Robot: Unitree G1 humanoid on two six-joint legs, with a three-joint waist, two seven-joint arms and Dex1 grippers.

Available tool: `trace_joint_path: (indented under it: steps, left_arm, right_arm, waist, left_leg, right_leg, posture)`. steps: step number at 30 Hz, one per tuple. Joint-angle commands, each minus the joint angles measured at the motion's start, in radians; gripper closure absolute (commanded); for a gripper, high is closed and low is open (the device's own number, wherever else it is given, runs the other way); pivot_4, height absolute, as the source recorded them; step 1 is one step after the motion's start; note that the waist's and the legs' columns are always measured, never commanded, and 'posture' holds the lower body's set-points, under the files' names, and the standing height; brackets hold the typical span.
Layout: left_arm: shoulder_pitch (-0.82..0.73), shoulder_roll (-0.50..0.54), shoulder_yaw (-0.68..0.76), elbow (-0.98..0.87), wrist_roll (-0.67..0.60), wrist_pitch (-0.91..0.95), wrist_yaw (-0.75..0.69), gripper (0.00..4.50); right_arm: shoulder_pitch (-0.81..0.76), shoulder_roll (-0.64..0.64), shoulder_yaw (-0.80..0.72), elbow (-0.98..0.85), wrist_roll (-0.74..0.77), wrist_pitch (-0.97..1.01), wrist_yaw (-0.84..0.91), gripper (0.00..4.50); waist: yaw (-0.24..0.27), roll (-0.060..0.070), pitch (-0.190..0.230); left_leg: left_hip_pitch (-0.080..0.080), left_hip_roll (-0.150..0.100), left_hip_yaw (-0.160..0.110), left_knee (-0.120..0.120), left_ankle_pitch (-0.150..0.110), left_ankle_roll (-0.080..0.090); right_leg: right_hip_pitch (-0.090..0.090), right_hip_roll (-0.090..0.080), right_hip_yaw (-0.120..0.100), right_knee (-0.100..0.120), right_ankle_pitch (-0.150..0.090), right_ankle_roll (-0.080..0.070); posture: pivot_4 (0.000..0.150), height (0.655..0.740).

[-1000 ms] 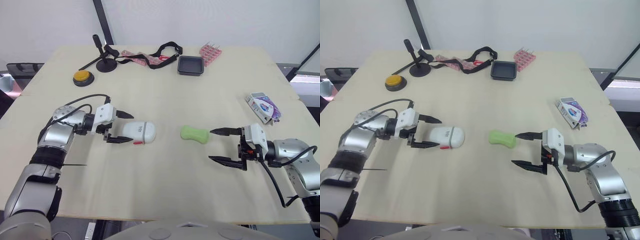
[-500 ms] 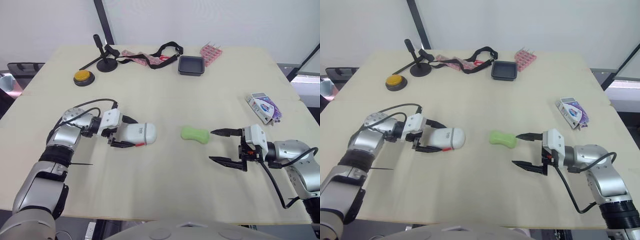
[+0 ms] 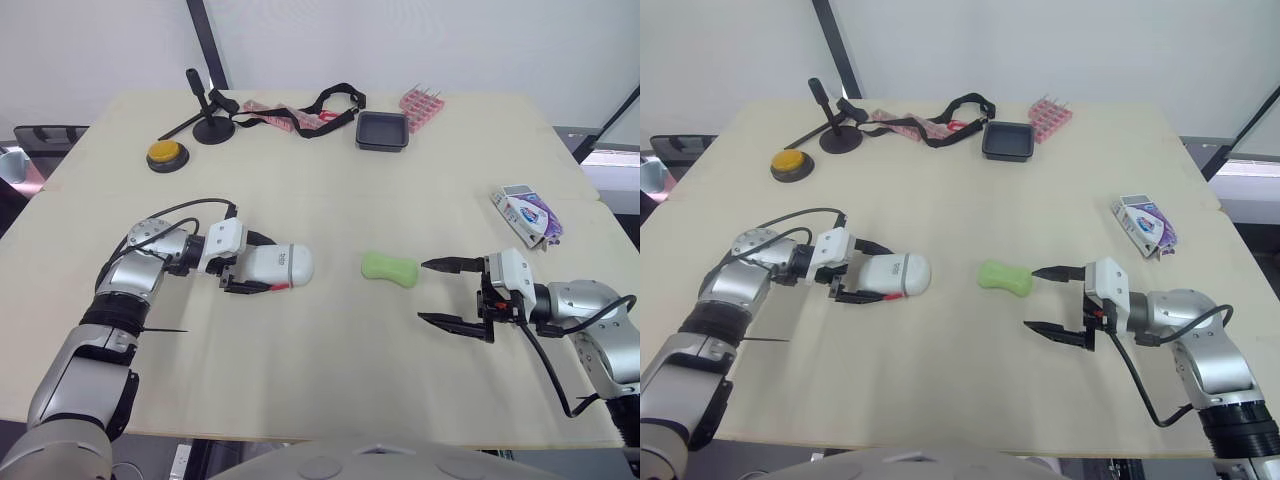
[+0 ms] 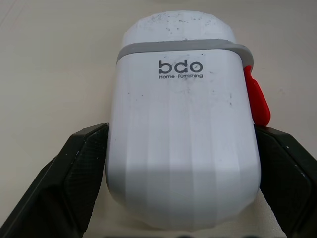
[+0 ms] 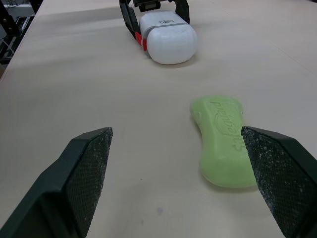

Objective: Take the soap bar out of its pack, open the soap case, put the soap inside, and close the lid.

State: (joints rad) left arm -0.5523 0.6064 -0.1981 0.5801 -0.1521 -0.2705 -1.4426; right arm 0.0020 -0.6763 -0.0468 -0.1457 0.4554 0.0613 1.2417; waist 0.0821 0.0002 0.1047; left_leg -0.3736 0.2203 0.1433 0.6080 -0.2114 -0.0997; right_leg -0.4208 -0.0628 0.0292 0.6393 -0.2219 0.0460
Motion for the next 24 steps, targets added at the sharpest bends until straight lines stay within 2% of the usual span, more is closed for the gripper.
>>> trace_joint_path:
  steps: [1, 3, 7, 15, 18, 24]
  left_arm:
    - [-0.006, 0.007, 0.012, 0.005, 0.004, -0.012, -0.004, 0.00]
    - [-0.007, 0.006, 0.010, 0.005, 0.004, -0.013, -0.007, 0.00]
    - [-0.009, 0.003, 0.002, 0.014, 0.015, -0.030, -0.009, 1.01]
    - [-0.015, -0.006, 0.008, 0.028, 0.018, -0.069, 0.008, 1.02]
    - [-0.012, -0.023, 0.027, -0.003, -0.001, -0.113, 0.034, 1.02]
    - [0.021, -0.053, 0.060, -0.120, -0.046, -0.154, 0.095, 1.02]
  right_arm:
    - [-0.010, -0.013, -0.010, -0.016, 0.006, -0.007, 0.003, 0.02]
    - [-0.008, -0.014, -0.010, -0.016, 0.006, -0.008, 0.003, 0.02]
    - [-0.006, -0.015, -0.011, -0.016, 0.005, -0.007, 0.003, 0.00]
    - [0.005, -0.019, -0.017, -0.009, 0.008, -0.001, 0.003, 0.00]
    - [-0.016, -0.038, -0.031, -0.064, 0.078, 0.126, -0.021, 0.00]
    - [-0.129, -0.107, -0.059, -0.207, 0.344, 0.583, -0.156, 0.00]
  waist:
    - [0.000, 0.000, 0.000]
    - [0.000, 0.000, 0.000]
    - [0.000, 0.000, 0.000]
    - [0.001, 0.000, 0.000]
    - [0.002, 0.000, 0.000]
    - [0.000, 0.000, 0.001]
  left_leg:
    - [0.000, 0.000, 0.000, 0.000, 0.000, 0.000]
    - [0.000, 0.000, 0.000, 0.000, 0.000, 0.000]
    - [0.000, 0.000, 0.000, 0.000, 0.000, 0.000]
    - [0.000, 0.000, 0.000, 0.000, 0.000, 0.000]
    - [0.000, 0.000, 0.000, 0.000, 0.000, 0.000]
    - [0.000, 0.000, 0.000, -0.001, 0.000, 0.000]
  right_leg:
    - [0.000, 0.000, 0.000, 0.000, 0.000, 0.000]
    - [0.000, 0.000, 0.000, 0.000, 0.000, 0.000]
    - [0.000, 0.000, 0.000, 0.000, 0.000, 0.000]
    - [0.000, 0.000, 0.000, -0.001, 0.000, 0.000]
    - [0.000, 0.000, 0.000, -0.001, 0.000, 0.000]
    - [0.000, 0.001, 0.001, -0.001, 0.000, 0.001]
  posture:
    - [0.150, 0.7400]
    - [0.150, 0.7400]
    - [0.150, 0.7400]
    - [0.150, 0.7400]
    - [0.150, 0.7400]
    - [0.150, 0.7400]
